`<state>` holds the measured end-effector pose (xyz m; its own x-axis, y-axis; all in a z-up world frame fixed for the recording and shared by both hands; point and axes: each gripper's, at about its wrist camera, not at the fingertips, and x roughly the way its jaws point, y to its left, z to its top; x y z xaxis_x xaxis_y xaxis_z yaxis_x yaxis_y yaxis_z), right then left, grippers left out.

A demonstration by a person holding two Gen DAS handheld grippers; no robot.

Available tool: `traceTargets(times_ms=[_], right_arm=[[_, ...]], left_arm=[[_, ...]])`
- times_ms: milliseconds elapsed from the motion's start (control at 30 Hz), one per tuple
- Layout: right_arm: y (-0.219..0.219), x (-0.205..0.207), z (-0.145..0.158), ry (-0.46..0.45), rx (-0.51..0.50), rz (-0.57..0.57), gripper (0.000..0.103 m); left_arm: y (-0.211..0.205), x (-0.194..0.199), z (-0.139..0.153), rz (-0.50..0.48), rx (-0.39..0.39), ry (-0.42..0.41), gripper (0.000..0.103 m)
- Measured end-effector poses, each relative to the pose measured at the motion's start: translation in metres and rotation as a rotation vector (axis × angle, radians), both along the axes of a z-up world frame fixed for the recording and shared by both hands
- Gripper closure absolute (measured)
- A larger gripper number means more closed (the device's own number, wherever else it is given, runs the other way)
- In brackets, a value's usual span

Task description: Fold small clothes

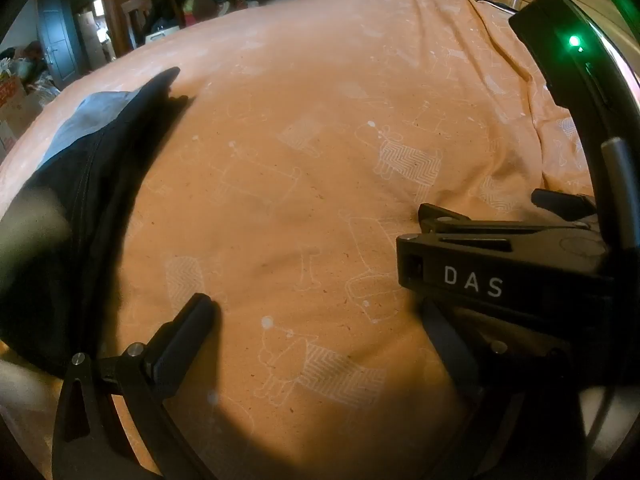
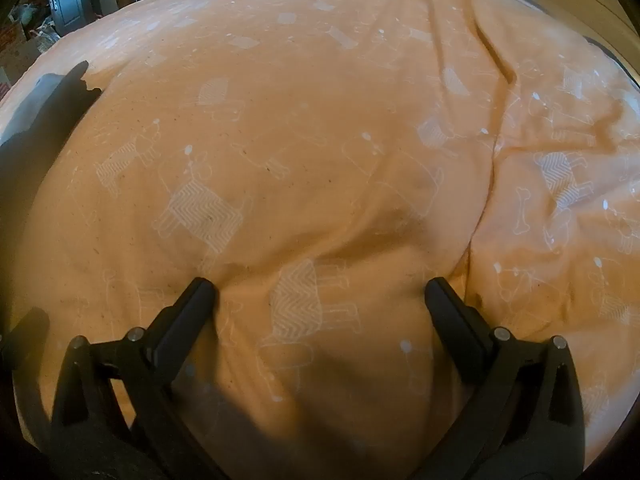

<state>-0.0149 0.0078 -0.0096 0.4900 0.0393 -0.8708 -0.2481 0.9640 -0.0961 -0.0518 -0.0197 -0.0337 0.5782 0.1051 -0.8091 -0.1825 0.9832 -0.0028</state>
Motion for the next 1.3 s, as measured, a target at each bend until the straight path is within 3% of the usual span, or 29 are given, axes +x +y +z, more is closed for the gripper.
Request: traceTargets(times_ms=[1300], right_arm=[[0.0049, 0.0038, -0.0012, 0.0, 0.01, 0.012, 0.0]], left_arm=[[-0.0024, 0.0011, -0.0002, 0.001, -0.001, 0.0, 0.0]])
